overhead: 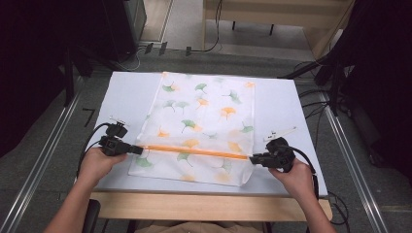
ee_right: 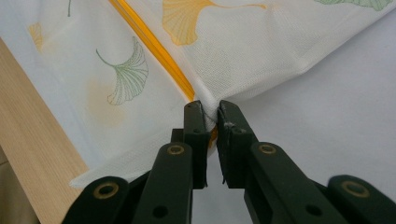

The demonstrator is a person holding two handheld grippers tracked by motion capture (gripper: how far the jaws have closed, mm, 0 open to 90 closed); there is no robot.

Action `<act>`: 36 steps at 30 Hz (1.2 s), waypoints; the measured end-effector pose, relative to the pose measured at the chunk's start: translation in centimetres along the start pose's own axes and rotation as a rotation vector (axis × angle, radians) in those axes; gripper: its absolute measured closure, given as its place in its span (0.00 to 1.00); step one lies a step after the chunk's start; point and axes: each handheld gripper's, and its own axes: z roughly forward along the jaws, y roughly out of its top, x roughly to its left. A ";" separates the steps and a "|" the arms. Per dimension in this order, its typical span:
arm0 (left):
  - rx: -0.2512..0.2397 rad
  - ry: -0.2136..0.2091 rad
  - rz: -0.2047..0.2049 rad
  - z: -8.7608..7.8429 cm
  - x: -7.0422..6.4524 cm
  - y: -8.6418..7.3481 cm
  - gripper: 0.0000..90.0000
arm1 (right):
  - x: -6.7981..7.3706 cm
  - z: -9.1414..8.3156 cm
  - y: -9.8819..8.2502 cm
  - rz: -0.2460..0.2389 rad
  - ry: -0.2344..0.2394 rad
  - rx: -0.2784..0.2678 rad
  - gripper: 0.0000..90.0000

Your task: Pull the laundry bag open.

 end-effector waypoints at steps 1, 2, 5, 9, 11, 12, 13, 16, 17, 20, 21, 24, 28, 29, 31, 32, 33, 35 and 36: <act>0.003 0.012 0.006 0.0 0.1 0.0 1.00 | 0.0 0.0 0.0 0.000 0.000 0.000 0.94; 0.008 0.015 0.009 -0.1 0.1 0.0 1.00 | 0.0 0.0 0.0 -0.001 -0.002 0.000 0.94; 0.002 0.014 -0.002 -0.2 0.3 -0.1 1.00 | 0.0 0.0 0.0 -0.002 -0.002 0.000 0.94; -0.004 0.015 -0.011 -0.5 0.7 -0.3 1.00 | 0.0 0.0 0.0 0.002 -0.002 0.003 0.94; -0.006 0.015 -0.013 -0.6 0.8 -0.4 1.00 | 0.0 0.0 0.0 0.002 -0.003 0.003 0.94; -0.006 0.017 -0.015 -0.7 0.9 -0.4 1.00 | 0.1 0.0 0.0 0.003 -0.002 0.004 0.94; -0.006 0.020 -0.020 -0.7 0.9 -0.5 1.00 | 0.1 0.0 0.0 0.002 -0.002 0.005 0.94; 0.001 0.031 -0.019 -0.8 1.2 -0.6 1.00 | 0.0 0.0 0.0 0.000 -0.004 0.001 0.94; 0.001 0.031 -0.023 -0.9 1.4 -0.7 1.00 | 0.0 0.0 0.0 0.002 -0.003 0.000 0.94; -0.006 0.040 -0.039 -1.2 1.9 -1.0 1.00 | 0.0 0.0 0.0 0.001 -0.003 0.001 0.94; -0.007 0.049 -0.045 -1.4 2.2 -1.1 1.00 | 0.0 0.0 0.0 0.001 -0.003 0.001 0.94; -0.005 0.044 -0.050 -1.5 2.5 -1.4 1.00 | 0.0 0.0 0.0 0.006 0.004 0.003 0.94; -0.003 0.044 -0.047 -1.5 2.4 -1.4 1.00 | 0.0 0.1 0.1 0.004 -0.001 0.012 0.94; -0.004 0.043 -0.047 -1.5 2.4 -1.4 1.00 | 0.0 0.1 0.0 0.005 -0.002 0.011 0.94; -0.002 0.043 -0.047 -1.5 2.4 -1.4 1.00 | 0.0 0.2 0.0 0.005 -0.002 0.010 0.94; -0.001 0.044 -0.047 -1.5 2.3 -1.4 1.00 | -0.1 0.2 0.0 0.006 -0.004 0.012 0.94; -0.001 0.044 -0.045 -1.5 2.3 -1.4 1.00 | -0.1 0.2 0.0 0.007 -0.004 0.014 0.94; 0.000 0.042 -0.041 -1.4 2.2 -1.3 1.00 | -0.2 0.3 0.0 0.006 -0.007 0.018 0.93; 0.004 0.045 -0.037 -1.4 2.1 -1.3 1.00 | -0.3 0.3 -0.1 0.004 -0.012 0.020 0.93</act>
